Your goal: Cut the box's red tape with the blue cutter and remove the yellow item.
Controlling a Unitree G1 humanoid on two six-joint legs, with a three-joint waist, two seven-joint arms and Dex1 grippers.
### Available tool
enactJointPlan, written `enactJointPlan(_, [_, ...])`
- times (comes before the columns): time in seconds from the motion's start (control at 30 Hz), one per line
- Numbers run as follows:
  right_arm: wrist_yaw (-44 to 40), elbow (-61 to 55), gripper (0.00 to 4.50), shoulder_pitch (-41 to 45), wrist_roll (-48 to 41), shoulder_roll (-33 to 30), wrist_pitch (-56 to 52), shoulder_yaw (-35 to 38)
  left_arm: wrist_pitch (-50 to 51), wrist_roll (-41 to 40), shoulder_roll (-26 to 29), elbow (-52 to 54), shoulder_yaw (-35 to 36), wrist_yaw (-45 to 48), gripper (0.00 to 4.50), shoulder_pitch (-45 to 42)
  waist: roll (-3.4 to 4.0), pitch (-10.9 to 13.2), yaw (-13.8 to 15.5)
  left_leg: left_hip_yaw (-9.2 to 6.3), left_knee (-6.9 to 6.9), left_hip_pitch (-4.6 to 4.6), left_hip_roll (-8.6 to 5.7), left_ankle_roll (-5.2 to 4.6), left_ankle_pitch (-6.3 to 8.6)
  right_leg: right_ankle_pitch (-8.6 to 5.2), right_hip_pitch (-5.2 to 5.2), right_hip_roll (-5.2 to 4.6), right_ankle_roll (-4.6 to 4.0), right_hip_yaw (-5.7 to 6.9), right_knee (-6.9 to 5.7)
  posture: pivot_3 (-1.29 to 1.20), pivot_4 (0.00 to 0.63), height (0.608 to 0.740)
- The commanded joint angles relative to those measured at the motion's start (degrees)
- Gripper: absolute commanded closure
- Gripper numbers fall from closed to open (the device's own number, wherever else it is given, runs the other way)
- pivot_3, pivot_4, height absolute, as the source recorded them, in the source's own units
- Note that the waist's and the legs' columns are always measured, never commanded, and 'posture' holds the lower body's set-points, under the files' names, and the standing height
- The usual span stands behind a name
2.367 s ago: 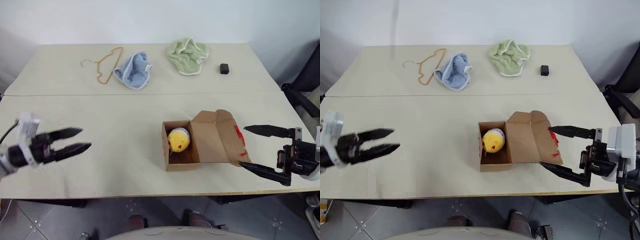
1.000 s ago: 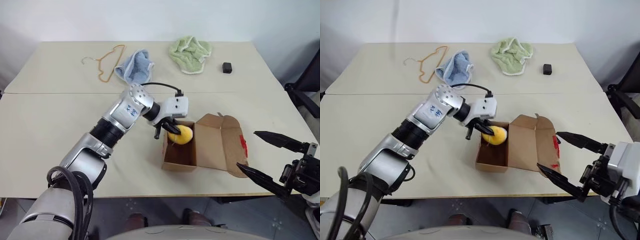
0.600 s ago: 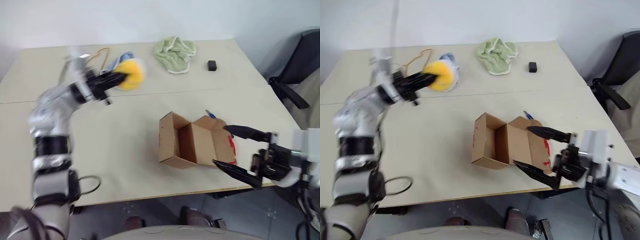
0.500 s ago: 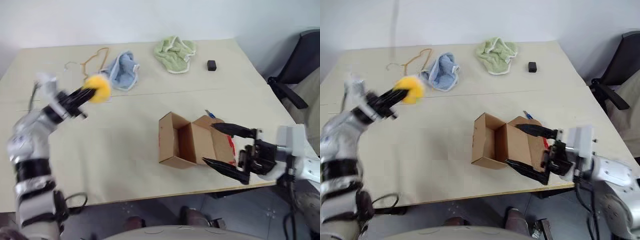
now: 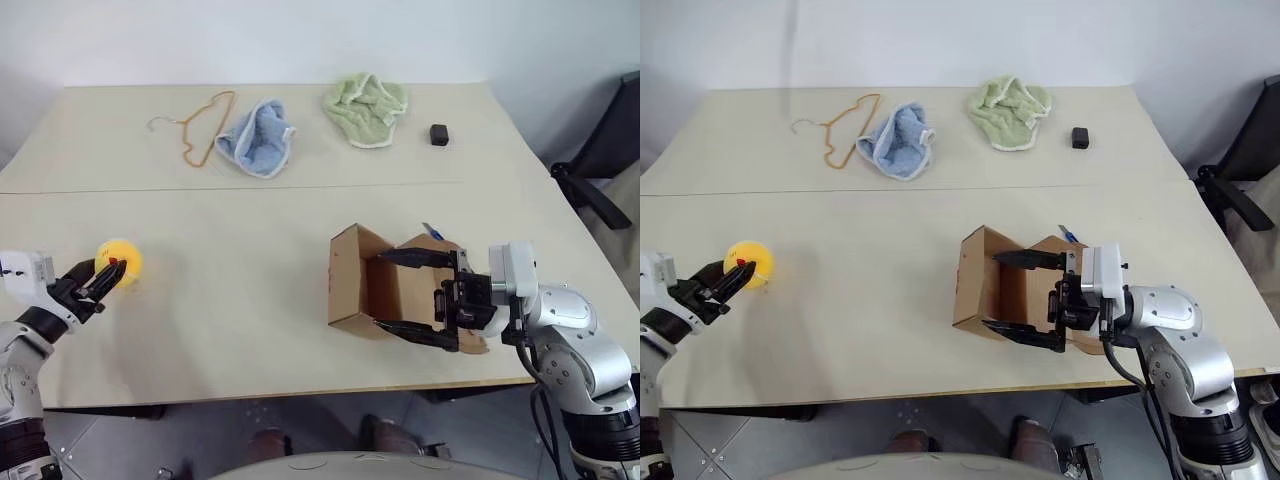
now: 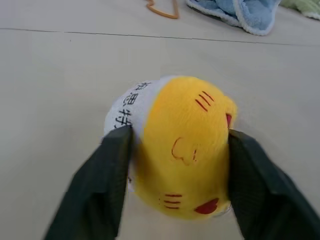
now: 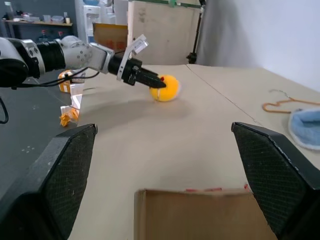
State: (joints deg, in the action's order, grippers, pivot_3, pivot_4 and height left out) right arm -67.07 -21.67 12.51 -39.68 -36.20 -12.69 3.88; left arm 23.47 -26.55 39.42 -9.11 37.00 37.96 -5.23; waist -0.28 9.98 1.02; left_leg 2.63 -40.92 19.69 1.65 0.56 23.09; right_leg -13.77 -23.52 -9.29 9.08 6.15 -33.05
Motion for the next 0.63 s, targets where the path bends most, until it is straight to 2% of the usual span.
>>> enactJointPlan(0.03, [-1.7, 0.2, 0.00, 0.4, -0.9, -1.6, 0.7, 2.4, -1.5, -2.0, 1.6, 5.3, 2.5, 2.9, 0.39, 3.9, 0.01, 0.0, -0.4, 0.07, 0.04, -0.05, 0.01, 0.00, 0.02, 0.00, -0.01, 0.00, 0.00, 0.00, 0.01, 0.00, 0.150, 0.740])
enactJointPlan(0.07, [-2.2, 0.4, 0.00, 0.4, -1.0, -2.0, 0.6, 2.6, -2.5, -2.3, 1.8, 6.1, 3.6, 3.9, 0.06, 5.4, 0.01, 0.0, -0.6, 0.12, 0.05, -0.09, 0.03, -0.01, 0.04, -0.01, -0.01, 0.00, -0.01, 0.01, 0.01, 0.00, 0.150, 0.740])
enactJointPlan(0.2, [-3.1, 0.4, 0.00, 2.4, -2.7, -3.4, -1.3, 3.3, -6.1, -2.2, 4.4, 8.8, 10.7, 10.1, 0.02, 16.8, 0.00, 0.0, -1.9, 0.32, 0.13, -0.20, 0.14, 0.02, 0.12, -0.04, -0.08, 0.02, -0.07, 0.01, 0.00, 0.00, 0.150, 0.740])
enactJointPlan(0.3, [-4.0, 1.4, 0.00, 3.2, -3.4, -4.7, -2.3, 4.0, -7.1, -1.8, 4.2, 12.1, 15.1, 12.7, 0.02, 25.9, 0.08, 0.1, -2.4, 0.40, 0.26, -0.30, 0.15, 0.00, 0.16, -0.06, -0.08, 0.00, -0.11, 0.00, 0.01, 0.00, 0.150, 0.740])
enactJointPlan(0.47, [-6.4, 4.6, 0.00, 0.6, -0.6, -7.6, -0.1, 6.8, -11.0, -2.4, -1.0, 17.5, 20.3, 14.7, 0.02, 36.1, 0.07, 0.1, -1.8, 0.45, 0.29, -0.37, 0.15, -0.09, 0.29, -0.09, -0.07, -0.03, -0.16, -0.01, 0.07, 0.00, 0.150, 0.740])
enactJointPlan(0.63, [-5.2, 6.2, 0.00, -3.0, 3.1, -8.1, 4.1, 9.8, -11.6, -4.4, -7.6, 22.0, 20.3, 10.2, 0.02, 38.0, 0.07, 0.1, -1.0, 0.53, 0.27, -0.38, 0.16, -0.12, 0.41, -0.10, -0.07, -0.03, -0.18, -0.01, 0.11, 0.00, 0.150, 0.740])
